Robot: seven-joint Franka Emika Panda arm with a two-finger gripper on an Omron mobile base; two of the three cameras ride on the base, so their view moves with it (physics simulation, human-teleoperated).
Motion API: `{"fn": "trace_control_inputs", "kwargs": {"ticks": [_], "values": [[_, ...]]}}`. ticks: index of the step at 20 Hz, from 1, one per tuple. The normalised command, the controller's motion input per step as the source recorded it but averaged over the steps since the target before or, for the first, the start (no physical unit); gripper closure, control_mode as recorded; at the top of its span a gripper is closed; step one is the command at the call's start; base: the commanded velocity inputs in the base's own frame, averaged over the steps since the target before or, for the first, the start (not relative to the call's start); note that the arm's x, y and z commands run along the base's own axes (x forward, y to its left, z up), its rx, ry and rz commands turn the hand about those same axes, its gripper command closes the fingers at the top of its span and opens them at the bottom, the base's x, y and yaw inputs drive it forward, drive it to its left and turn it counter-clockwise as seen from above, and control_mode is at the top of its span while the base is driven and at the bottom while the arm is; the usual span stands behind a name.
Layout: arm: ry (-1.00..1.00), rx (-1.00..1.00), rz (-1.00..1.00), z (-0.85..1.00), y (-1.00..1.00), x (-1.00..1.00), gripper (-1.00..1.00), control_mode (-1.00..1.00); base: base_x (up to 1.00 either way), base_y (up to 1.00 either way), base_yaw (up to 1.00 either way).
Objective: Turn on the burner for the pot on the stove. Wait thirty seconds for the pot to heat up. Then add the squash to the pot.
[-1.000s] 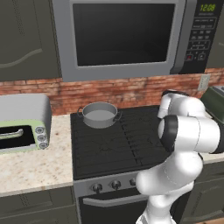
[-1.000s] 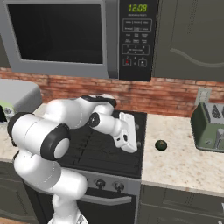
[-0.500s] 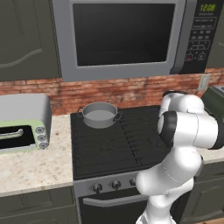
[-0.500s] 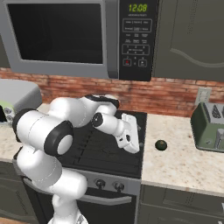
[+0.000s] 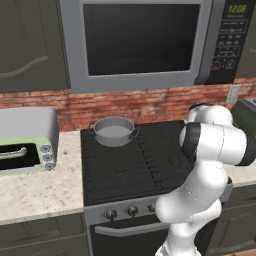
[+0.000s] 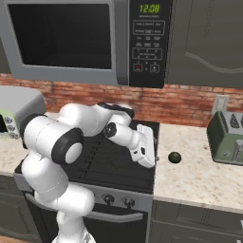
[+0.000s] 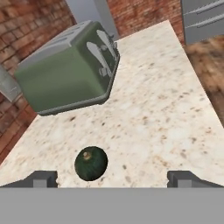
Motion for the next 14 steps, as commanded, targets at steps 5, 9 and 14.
{"fn": "trace_control_inputs", "kwargs": {"ticks": [5,9,14], "values": [[0.07,0.00,-0.01,-0.22,-0.13,0.18,-1.00,-1.00,0.00,0.00,0.00],[0.11,0.00,0.00,-0.28,-0.11,0.22,-1.00,-1.00,0.00,0.00,0.00],[0.08,0.00,0.00,-0.28,-0.10,0.24,-1.00,-1.00,0.00,0.00,0.00]]}}
